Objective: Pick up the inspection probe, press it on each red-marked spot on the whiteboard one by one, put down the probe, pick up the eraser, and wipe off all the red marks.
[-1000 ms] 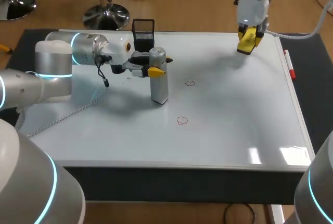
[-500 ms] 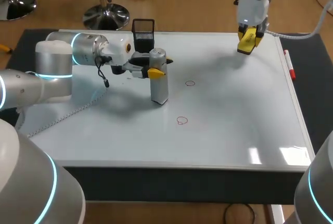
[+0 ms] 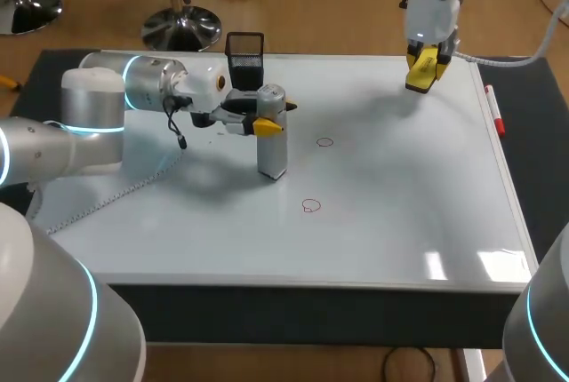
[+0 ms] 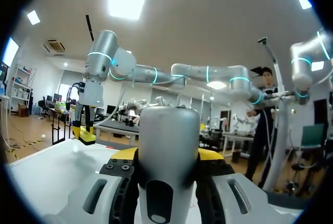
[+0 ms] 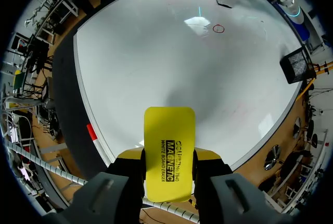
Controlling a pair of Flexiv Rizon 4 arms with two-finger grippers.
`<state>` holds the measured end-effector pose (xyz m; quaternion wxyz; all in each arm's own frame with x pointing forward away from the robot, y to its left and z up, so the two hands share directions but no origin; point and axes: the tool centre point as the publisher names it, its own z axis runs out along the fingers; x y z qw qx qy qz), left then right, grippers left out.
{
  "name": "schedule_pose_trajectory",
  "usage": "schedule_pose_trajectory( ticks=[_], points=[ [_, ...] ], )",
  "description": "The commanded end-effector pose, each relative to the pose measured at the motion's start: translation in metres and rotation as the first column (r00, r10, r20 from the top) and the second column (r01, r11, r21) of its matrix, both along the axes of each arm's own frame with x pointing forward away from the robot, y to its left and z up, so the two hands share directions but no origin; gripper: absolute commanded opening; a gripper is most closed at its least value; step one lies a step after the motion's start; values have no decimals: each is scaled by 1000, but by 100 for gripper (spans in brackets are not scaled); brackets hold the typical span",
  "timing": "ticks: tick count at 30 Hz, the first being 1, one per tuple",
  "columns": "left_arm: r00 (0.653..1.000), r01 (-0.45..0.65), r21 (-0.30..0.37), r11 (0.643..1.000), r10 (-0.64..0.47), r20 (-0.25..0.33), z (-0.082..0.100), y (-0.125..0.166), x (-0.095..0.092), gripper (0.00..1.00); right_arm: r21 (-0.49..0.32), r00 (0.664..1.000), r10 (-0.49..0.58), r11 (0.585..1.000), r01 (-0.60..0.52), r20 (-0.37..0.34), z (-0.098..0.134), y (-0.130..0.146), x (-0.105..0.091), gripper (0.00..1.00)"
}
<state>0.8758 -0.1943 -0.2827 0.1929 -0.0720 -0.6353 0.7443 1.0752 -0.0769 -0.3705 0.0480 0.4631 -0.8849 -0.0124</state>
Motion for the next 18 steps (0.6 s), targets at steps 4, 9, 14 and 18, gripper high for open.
schedule_pose_trajectory(
  ticks=[4, 9, 14, 18],
  points=[
    [1000, -5, 1, 1000, 5, -1, -5, 3, -5, 0, -4, 1000, 2, 1000, -2, -3, 1, 0, 1, 0],
    [1000, -6, 4, 1000, 6, -2, -7, 5, -5, 0, -4, 1000, 2, 1000, -2, -3, 1, 0, 1, 0],
    [1000, -6, 5, 1000, 6, -2, -7, 5, -5, 0, -4, 1000, 2, 1000, -2, -3, 1, 0, 1, 0],
    [1000, -7, 4, 1000, 7, 0, -6, 5, -5, 0, -4, 1000, 2, 1000, -2, -3, 1, 0, 1, 0]
  ],
)
